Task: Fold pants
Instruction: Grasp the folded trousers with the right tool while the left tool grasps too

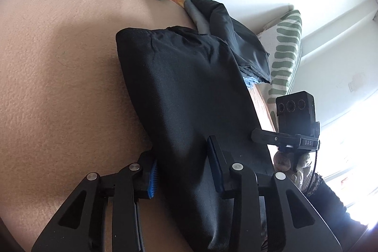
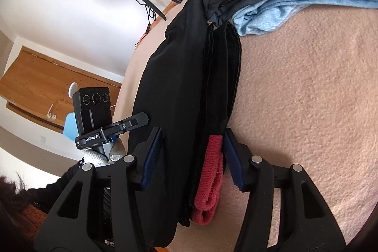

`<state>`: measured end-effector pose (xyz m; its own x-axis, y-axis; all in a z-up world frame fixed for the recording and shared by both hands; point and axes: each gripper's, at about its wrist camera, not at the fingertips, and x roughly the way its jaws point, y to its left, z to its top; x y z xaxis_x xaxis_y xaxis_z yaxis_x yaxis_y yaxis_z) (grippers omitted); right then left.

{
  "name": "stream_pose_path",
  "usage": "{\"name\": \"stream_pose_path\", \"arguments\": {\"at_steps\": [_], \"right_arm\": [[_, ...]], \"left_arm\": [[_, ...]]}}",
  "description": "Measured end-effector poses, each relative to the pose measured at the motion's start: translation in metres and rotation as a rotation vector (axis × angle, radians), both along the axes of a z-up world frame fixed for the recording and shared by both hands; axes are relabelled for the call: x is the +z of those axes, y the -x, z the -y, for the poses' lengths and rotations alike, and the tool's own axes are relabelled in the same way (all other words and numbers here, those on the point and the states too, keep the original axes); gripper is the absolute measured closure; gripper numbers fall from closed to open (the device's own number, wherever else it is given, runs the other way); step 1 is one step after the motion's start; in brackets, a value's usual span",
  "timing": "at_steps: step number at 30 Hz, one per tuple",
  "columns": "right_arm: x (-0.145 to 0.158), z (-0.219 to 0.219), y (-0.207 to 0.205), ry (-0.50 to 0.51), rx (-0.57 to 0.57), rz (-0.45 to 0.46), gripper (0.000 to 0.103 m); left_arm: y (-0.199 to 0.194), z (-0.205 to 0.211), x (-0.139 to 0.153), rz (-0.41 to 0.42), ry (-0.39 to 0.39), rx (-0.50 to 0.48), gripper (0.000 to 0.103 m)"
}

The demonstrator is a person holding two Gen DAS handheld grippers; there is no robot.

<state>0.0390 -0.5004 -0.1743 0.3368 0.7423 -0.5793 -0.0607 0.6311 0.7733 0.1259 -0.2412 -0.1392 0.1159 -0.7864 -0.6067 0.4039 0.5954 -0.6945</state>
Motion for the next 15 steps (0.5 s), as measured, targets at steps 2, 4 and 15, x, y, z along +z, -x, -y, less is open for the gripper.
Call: {"name": "stream_pose_path", "arguments": {"at_steps": [2, 4, 15], "right_arm": [[0.001, -0.005, 0.001, 0.014, -0.020, 0.013, 0.056], [0.005, -0.011, 0.002, 0.057, -0.033, 0.033, 0.063], [0.033, -0.020, 0.014, 0.307, -0.028, 0.082, 0.069]], "left_arm": [[0.000, 0.003, 0.000, 0.008, -0.012, 0.006, 0.074], [-0.003, 0.003, 0.000, -0.004, -0.011, 0.018, 0.079], [-0.001, 0.009, 0.002, 0.028, -0.026, 0.011, 0.080]]}}
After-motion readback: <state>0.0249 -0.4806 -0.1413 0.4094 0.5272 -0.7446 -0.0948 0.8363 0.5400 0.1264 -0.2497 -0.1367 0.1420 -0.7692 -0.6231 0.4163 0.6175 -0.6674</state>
